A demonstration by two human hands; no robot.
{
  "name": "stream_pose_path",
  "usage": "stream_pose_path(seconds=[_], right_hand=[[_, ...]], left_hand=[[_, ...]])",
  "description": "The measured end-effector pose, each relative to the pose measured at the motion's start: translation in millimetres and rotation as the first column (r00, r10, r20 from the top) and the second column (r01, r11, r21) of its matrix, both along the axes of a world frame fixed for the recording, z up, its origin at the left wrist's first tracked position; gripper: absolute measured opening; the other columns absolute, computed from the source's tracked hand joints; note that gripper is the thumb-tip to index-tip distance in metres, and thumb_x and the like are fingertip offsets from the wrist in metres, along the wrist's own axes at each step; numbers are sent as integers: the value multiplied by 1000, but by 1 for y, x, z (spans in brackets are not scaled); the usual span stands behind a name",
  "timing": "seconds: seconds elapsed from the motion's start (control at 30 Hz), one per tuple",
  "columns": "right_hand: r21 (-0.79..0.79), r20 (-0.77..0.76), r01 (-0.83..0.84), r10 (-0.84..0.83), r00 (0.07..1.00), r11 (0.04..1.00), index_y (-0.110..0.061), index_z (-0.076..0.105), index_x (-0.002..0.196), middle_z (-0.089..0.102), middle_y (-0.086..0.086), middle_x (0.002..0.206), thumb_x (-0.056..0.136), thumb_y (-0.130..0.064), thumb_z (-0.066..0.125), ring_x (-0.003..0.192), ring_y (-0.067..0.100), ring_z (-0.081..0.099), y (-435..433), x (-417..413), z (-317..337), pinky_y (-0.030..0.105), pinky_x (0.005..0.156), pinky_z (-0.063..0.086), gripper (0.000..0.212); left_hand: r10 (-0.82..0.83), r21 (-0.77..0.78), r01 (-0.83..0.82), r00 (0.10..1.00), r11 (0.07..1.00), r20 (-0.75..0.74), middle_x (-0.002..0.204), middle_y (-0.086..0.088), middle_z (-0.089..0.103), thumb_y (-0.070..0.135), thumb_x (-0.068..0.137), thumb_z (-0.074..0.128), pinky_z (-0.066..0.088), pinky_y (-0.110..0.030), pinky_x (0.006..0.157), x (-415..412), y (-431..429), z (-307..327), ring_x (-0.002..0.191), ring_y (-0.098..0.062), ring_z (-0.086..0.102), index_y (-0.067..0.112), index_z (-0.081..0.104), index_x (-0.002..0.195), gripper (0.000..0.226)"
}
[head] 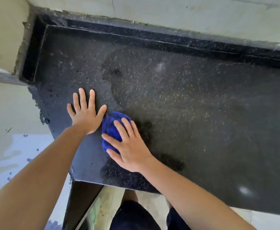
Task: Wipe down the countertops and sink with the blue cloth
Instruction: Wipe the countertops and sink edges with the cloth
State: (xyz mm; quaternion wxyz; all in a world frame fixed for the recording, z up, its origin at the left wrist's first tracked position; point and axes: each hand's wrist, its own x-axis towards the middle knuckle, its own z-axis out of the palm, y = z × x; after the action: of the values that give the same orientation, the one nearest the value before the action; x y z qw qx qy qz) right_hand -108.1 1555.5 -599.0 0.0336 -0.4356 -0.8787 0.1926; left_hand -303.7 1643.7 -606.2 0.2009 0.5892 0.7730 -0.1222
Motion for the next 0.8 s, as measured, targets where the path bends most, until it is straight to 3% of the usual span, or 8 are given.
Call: stream_pose_path(seconds=[0.13,0.23,0.33,0.43,0.5,0.6,0.7,0.8], right_hand=[[47,73,-234,230,970,971,-39,38,151,25,12,163,103,-54,36,151,35,16,26,26,-1,54,122,13,51],[47,142,83,-89,986,995,-39,34,153,19,11,164,102,-58,28,152,35,11,85,65,-10,57,121,15,56],[-19,172,470,-460,871,882,-37,28,156,8,15,166,103,-55,27,152,38,3,151,74,-9,54,123,8,56],[-27,208,639,-621,756,769,-34,27,156,8,20,165,104,-52,26,151,42,4,169,35,-7,55,122,5,55],[87,164,539,-546,822,838,-30,38,152,22,23,160,103,-50,30,147,47,17,143,-8,-9,60,119,14,54],[95,108,101,-111,988,990,-31,40,151,25,22,161,103,-50,34,148,48,16,69,-72,-6,62,118,16,52],[7,142,-242,238,961,970,-36,28,156,14,13,166,106,-52,29,153,38,4,22,-96,5,55,124,5,52],[26,181,-347,337,924,937,-37,25,156,14,4,167,107,-51,26,155,29,6,44,-69,5,53,124,7,51]], left_hand=[[-67,84,60,995,995,76,166,-6,-5,60,98,32,8,-51,120,-15,-1,19,152,-26,-5,27,11,158,71],[-96,175,86,994,981,48,165,-10,2,53,100,39,12,-52,119,-38,-18,28,152,-29,1,20,22,156,67],[-74,180,68,997,981,24,165,-13,3,52,99,40,13,-56,118,-62,-41,26,151,-32,1,20,23,156,67],[-42,194,40,999,980,8,164,-17,5,50,99,42,17,-57,116,-85,-55,23,151,-36,5,18,24,155,67],[-10,185,11,1000,983,-6,164,-17,4,51,99,40,16,-57,116,-97,-57,21,151,-37,5,17,23,155,68],[20,176,-18,1000,984,-12,164,-17,2,53,98,39,12,-57,117,-109,-49,19,151,-37,1,17,20,156,70],[37,177,-37,999,984,2,164,-16,2,56,97,38,12,-58,117,-117,-33,18,151,-36,1,18,19,156,73],[28,177,-32,999,984,24,165,-13,2,58,96,36,12,-58,117,-125,-20,17,151,-35,2,20,19,156,73]])
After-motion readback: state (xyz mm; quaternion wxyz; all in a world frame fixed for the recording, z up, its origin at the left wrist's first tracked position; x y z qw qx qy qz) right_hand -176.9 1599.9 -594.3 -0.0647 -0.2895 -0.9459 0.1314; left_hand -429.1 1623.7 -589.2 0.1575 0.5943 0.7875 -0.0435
